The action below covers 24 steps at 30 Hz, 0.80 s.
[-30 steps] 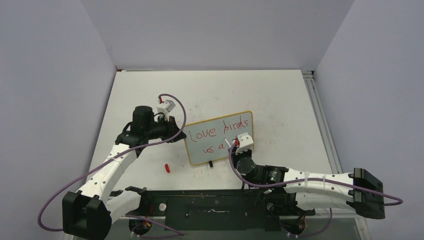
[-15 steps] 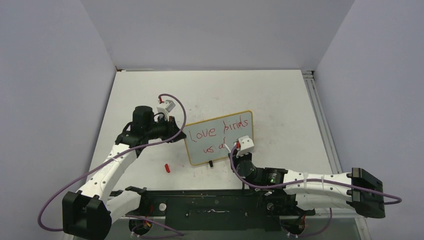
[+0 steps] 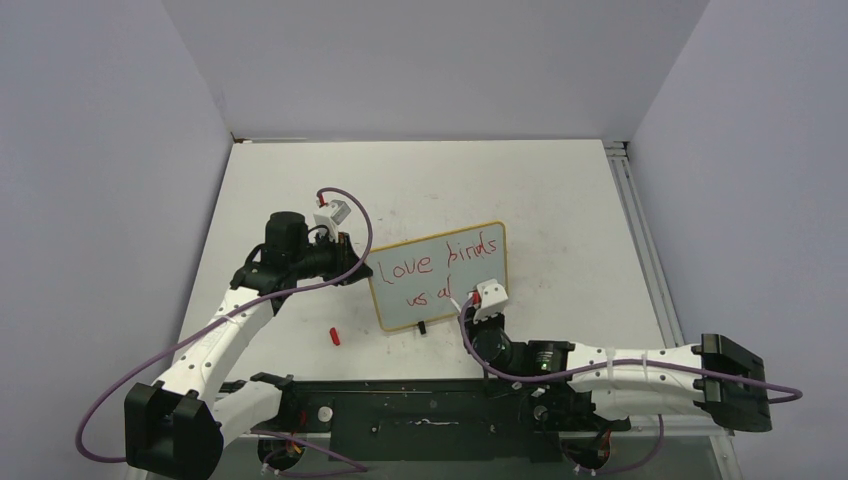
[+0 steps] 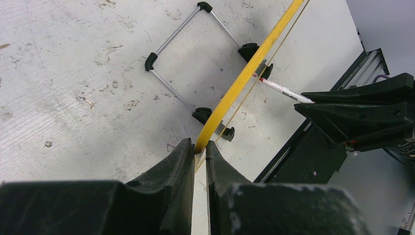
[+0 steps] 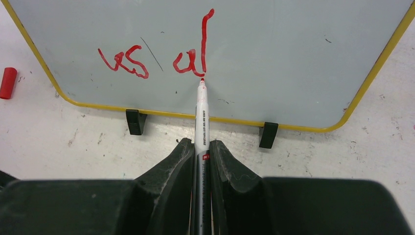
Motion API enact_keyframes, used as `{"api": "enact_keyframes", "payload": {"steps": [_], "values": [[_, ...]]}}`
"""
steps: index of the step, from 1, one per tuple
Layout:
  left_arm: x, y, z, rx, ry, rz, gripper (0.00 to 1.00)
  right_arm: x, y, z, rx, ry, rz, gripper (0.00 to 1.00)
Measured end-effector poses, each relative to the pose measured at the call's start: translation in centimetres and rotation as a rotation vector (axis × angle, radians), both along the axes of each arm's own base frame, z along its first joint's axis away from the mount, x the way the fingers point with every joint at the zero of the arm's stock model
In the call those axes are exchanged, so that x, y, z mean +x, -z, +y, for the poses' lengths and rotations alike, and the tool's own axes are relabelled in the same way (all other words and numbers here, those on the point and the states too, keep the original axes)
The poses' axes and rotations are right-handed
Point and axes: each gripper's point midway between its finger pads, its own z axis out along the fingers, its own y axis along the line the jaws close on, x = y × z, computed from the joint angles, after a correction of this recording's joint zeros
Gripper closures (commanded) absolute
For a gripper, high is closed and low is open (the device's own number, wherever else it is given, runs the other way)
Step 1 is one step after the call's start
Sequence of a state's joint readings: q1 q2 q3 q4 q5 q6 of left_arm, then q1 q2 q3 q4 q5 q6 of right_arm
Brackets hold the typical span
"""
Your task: Write a sentence on the whiteboard
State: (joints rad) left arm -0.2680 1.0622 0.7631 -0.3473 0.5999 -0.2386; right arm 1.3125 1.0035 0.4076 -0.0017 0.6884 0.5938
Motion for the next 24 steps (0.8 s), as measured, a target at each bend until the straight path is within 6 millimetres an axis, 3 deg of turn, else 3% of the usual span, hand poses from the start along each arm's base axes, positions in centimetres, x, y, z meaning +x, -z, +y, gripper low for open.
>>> {"api": "enact_keyframes", "payload": {"steps": [13, 24], "values": [[0.0, 0.0, 0.0, 0.0, 0.0, 0.0, 0.9, -0.1, -1.1, -1.2, -0.032, 0.019, -0.043, 0.95], [0.0, 0.0, 0.0, 0.0, 0.0, 0.0, 0.9, 1.9, -3.1, -1.4, -0.043, 0.045, -0.107, 0.95]]}}
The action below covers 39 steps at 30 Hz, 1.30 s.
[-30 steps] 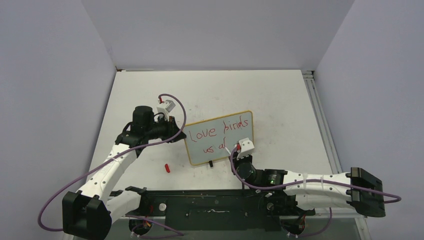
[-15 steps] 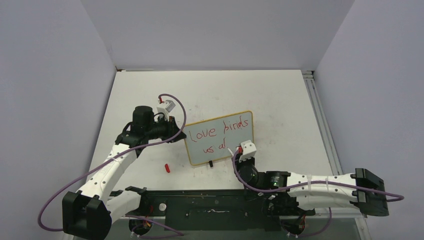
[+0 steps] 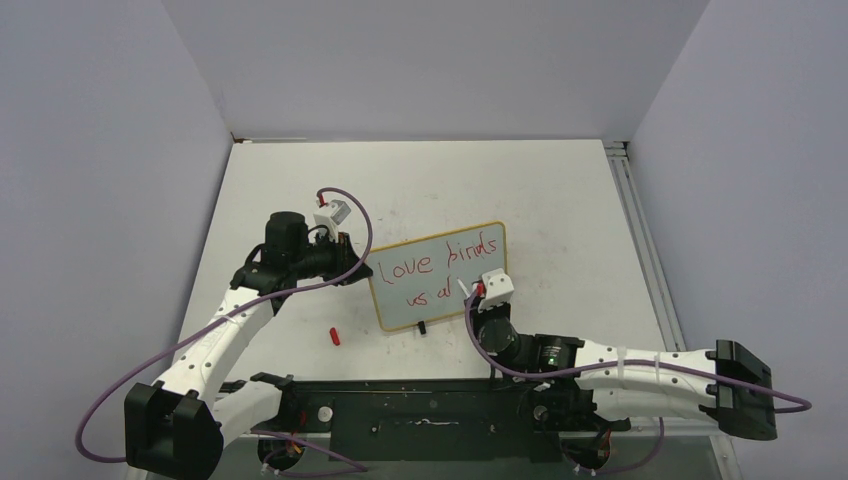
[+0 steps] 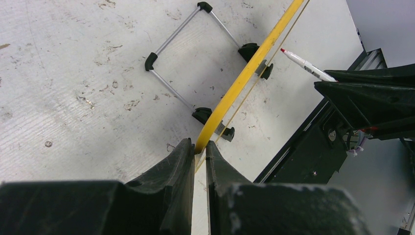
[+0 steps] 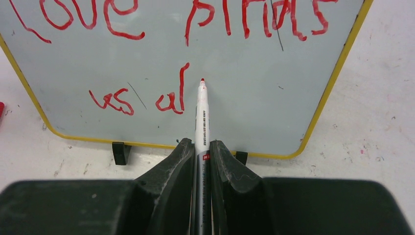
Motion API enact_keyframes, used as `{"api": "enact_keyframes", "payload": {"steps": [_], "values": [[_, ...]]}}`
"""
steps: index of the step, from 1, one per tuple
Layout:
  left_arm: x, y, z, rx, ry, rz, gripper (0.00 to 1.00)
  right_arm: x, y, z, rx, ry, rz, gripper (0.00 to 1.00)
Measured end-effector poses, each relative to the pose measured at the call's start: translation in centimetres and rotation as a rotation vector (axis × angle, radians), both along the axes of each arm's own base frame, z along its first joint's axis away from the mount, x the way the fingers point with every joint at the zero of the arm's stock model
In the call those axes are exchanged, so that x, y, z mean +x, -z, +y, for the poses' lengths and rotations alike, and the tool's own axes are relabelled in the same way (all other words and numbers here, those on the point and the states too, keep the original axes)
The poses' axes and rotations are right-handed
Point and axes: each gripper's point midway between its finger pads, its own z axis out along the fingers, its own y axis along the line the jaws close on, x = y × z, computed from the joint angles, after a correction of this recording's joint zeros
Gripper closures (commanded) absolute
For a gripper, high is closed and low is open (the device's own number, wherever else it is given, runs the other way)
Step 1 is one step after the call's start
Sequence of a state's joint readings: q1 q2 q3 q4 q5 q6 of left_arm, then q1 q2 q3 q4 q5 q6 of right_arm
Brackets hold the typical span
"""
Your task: Write a sentence on the whiteboard
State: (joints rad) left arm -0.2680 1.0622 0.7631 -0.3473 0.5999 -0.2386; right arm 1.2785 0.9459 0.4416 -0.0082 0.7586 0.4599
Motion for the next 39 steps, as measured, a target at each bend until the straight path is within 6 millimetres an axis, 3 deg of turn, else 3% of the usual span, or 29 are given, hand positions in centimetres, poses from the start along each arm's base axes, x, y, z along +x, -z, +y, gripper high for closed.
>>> {"api": "enact_keyframes", "payload": {"steps": [10, 25, 39], "values": [[0.0, 0.0, 0.0, 0.0, 0.0, 0.0, 0.9, 1.2, -1.7, 0.5, 0.025, -0.001, -0.041, 0.95], [0.0, 0.0, 0.0, 0.001, 0.0, 0.001, 0.9, 1.1, -1.3, 0.9, 0.042, -0.011, -0.019, 0.95], [0.0, 0.1, 0.0, 0.001, -0.001, 0.002, 0.9, 0.3, 0.7, 0.8, 0.079, -0.001, 0.046, 0.95]]}}
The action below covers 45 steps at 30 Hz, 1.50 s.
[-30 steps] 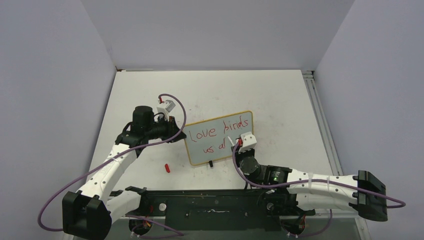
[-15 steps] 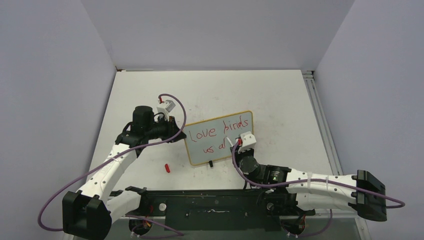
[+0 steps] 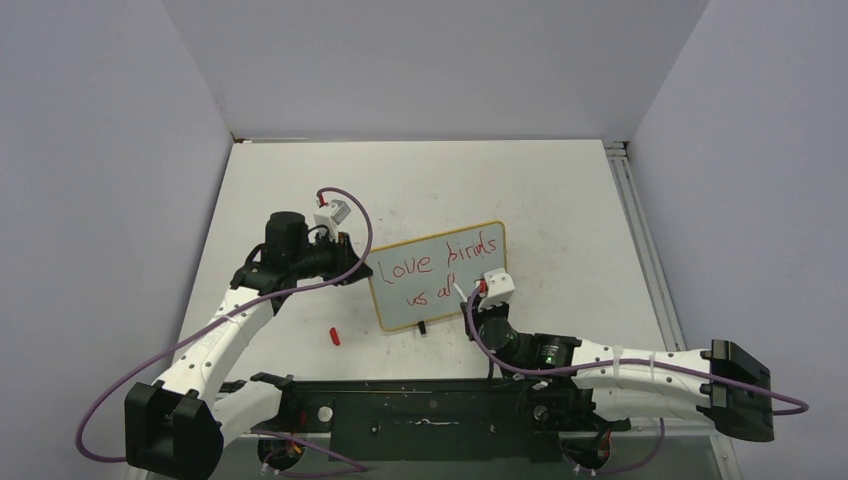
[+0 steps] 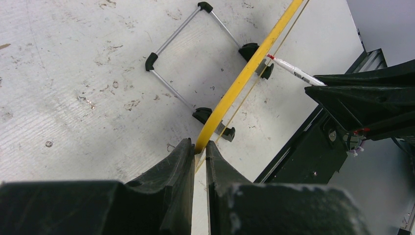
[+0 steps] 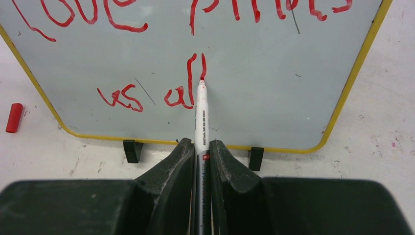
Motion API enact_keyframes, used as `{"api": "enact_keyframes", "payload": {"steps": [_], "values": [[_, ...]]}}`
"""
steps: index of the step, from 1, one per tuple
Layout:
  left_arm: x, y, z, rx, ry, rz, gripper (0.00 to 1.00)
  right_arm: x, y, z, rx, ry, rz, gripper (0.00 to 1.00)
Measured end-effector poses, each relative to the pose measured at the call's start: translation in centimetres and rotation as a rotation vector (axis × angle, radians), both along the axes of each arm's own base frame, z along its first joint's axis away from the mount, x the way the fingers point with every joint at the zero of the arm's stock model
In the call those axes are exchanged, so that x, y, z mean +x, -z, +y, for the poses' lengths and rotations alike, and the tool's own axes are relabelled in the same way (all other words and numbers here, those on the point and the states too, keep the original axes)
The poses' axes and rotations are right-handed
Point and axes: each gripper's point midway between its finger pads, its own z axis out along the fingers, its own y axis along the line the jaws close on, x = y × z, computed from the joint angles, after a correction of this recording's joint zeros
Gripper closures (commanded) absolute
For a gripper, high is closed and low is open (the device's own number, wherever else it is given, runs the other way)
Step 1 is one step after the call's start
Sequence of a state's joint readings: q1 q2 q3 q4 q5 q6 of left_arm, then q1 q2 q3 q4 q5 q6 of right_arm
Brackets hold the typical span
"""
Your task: Write a sentence on the whiteboard
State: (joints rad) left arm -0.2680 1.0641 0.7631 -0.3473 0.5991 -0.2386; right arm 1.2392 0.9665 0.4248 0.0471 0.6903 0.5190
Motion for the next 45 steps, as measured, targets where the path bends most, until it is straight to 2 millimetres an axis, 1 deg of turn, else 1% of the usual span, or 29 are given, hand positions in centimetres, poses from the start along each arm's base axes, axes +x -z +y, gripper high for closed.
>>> {"api": "enact_keyframes", "payload": {"steps": [11, 19, 23, 29, 34, 45], "values": [[0.0, 0.0, 0.0, 0.0, 0.0, 0.0, 0.9, -1.0, 1.8, -0.3, -0.006, -0.005, 0.045, 0.95], [0.0, 0.0, 0.0, 0.0, 0.0, 0.0, 0.9, -1.3, 2.5, -0.9, -0.037, 0.006, 0.058, 0.95], [0.0, 0.0, 0.0, 0.0, 0.0, 0.0, 0.9, -1.4, 2.6, -1.4, -0.056, 0.017, 0.052, 0.95], [0.0, 0.0, 0.0, 0.0, 0.0, 0.0, 0.9, -1.6, 1.9, -2.3, -0.066, 0.037, 0.027, 0.95], [0.0, 0.0, 0.0, 0.0, 0.0, 0.0, 0.9, -1.6, 2.0, -2.6, -0.08, 0.047, 0.023, 0.95], [0.0, 0.0, 0.0, 0.0, 0.0, 0.0, 0.9, -1.5, 2.1, -2.7, -0.088, 0.051, 0.021, 0.95]]}}
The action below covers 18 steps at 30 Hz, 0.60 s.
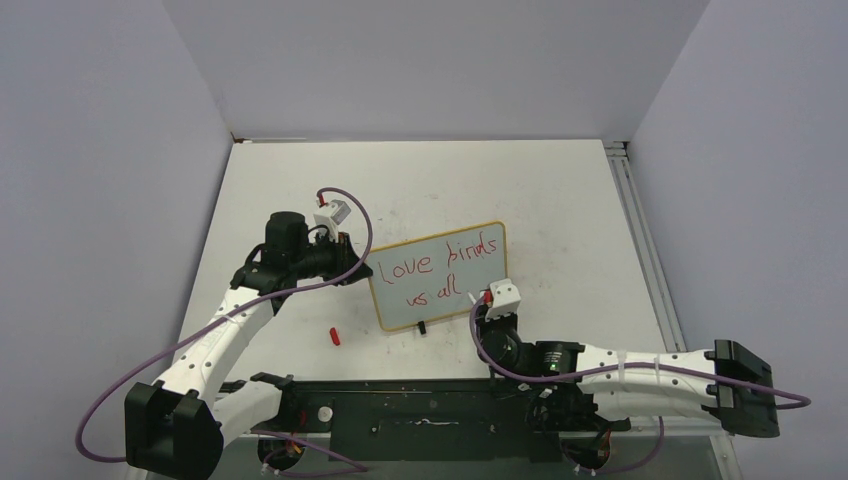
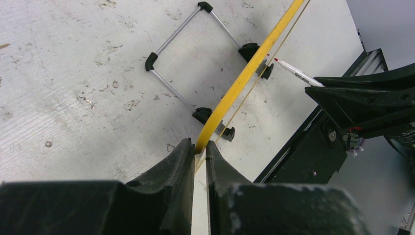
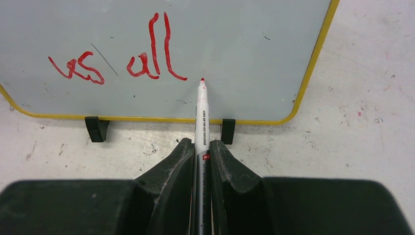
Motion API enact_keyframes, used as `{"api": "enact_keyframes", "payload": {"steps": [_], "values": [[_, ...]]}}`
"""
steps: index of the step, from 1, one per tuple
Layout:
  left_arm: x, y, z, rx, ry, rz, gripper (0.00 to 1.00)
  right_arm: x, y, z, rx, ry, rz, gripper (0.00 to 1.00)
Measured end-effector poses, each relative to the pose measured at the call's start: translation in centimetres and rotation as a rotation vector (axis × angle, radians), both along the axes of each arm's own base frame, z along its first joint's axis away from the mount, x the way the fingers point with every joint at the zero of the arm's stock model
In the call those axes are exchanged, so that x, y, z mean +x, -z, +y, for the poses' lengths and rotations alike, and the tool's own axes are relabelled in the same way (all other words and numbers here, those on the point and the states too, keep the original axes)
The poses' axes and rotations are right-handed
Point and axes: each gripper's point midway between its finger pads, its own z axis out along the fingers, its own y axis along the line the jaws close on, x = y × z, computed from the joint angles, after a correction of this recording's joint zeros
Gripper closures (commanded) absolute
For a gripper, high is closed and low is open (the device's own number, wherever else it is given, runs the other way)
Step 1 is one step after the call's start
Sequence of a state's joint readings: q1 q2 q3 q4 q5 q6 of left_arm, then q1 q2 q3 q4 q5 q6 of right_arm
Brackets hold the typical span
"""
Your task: Write a sentence on the whiteboard
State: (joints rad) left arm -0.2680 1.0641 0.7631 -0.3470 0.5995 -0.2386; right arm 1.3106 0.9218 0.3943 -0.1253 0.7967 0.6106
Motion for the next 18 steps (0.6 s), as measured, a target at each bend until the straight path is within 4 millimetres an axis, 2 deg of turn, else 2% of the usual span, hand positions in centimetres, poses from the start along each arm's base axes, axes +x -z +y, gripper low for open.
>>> {"api": "enact_keyframes", "payload": {"steps": [18], "values": [[0.0, 0.0, 0.0, 0.0, 0.0, 0.0, 0.9, 0.4, 0.23, 0.08, -0.018, 0.003, -0.005, 0.95]]}}
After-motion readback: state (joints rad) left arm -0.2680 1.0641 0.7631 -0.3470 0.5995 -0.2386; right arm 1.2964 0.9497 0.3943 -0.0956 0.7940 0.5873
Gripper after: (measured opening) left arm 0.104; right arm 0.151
